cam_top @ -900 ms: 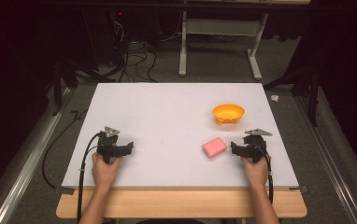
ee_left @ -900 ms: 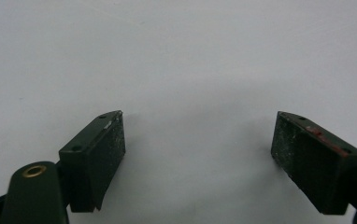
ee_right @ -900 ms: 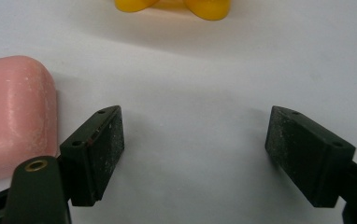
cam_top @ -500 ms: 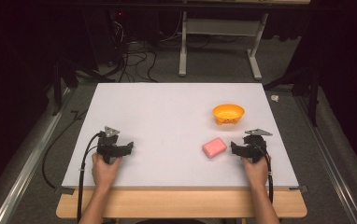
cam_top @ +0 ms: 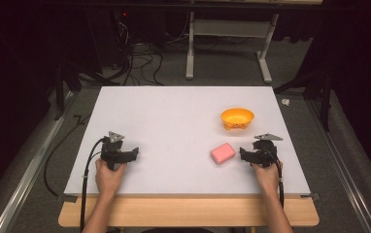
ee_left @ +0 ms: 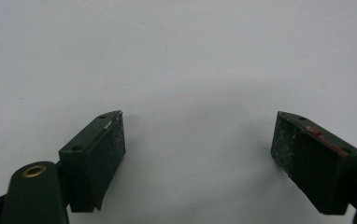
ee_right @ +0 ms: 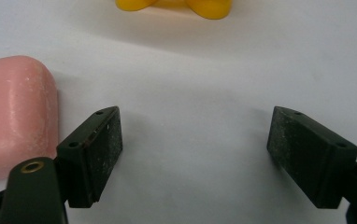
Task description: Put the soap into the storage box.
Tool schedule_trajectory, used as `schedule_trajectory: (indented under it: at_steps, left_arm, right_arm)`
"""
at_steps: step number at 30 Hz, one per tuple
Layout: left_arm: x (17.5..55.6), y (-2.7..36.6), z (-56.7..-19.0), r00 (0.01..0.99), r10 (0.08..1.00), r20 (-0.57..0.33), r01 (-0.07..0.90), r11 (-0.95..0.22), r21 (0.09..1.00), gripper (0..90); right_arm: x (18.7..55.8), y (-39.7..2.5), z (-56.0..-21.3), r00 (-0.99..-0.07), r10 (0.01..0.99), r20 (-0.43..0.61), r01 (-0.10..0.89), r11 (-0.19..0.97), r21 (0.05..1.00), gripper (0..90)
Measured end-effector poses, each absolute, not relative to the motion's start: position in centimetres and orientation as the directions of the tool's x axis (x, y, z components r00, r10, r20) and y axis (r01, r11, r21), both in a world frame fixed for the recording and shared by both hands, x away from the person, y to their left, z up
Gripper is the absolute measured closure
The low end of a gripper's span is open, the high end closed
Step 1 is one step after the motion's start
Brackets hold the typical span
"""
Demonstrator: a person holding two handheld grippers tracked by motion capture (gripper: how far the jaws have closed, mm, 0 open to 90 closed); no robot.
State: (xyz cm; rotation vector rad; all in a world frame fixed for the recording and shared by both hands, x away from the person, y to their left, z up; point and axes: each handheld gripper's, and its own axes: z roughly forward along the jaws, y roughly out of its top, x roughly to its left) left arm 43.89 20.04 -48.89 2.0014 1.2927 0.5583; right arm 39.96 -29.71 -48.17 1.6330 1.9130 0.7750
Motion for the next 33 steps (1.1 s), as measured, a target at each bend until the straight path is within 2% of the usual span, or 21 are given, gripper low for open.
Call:
schedule_trajectory:
  at_steps: [16, 33]
  left_arm:
    - [43.9, 20.1, -48.9, 0.416, 0.909, -0.007, 0.619, -0.278, 0.735, 18.0]
    - [43.9, 20.1, -48.9, 0.416, 0.909, -0.007, 0.619, -0.278, 0.735, 18.0]
  right_arm:
    - [39.1, -29.7, -46.9, -0.170, 0.985, 0.042, 0.687, 0.088, 0.721, 15.2]
    - [37.7, -27.7, -45.0, -0.268, 0.960, 0.082, 0.635, 0.112, 0.764, 14.4]
